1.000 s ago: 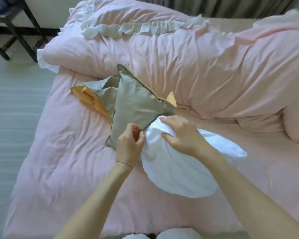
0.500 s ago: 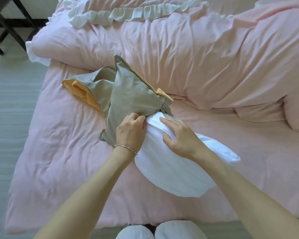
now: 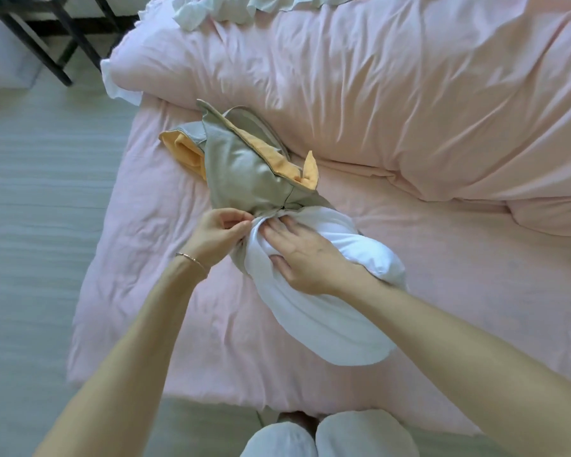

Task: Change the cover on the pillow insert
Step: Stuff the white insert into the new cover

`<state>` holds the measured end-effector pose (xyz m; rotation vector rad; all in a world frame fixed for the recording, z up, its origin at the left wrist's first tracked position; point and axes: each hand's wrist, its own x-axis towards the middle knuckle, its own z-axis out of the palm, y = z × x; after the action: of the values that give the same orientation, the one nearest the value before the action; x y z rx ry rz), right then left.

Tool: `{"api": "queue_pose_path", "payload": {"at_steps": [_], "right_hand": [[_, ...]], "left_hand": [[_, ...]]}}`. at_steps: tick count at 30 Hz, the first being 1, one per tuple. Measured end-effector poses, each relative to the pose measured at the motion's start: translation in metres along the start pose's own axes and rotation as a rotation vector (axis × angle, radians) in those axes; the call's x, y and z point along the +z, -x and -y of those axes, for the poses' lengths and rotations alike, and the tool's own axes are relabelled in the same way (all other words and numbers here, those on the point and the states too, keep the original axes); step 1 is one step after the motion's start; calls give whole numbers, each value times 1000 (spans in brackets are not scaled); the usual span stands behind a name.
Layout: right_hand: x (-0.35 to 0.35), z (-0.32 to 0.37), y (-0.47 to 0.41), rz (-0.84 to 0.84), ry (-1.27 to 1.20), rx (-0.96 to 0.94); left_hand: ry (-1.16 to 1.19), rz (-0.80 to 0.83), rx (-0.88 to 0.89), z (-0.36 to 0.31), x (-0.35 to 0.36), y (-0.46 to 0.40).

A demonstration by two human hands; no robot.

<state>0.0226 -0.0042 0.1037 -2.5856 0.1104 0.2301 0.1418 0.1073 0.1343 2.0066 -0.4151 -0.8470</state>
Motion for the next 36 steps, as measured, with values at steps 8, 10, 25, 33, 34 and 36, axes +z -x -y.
{"api": "queue_pose_path", "payload": {"at_steps": [8,10,25,33,34,36], "right_hand": [[9,7,-42,56,111,112],[9,-1,-42,35,114,95],[-32,-73,96,-487,241,354],[4,-55,48,-425,223,148],[10,-48,37,-449,205,130],[22,-32,14,-487,183,105]], "left_hand": [[-159,13,61,8,8,20],[-206,-68,81,11,15,18],[-659,-283,313,-26,101,-4],[-217,-249,63,-14,62,4],[-118,-219,34,-12,54,7],[19,-163,34,-10,40,16]]}}
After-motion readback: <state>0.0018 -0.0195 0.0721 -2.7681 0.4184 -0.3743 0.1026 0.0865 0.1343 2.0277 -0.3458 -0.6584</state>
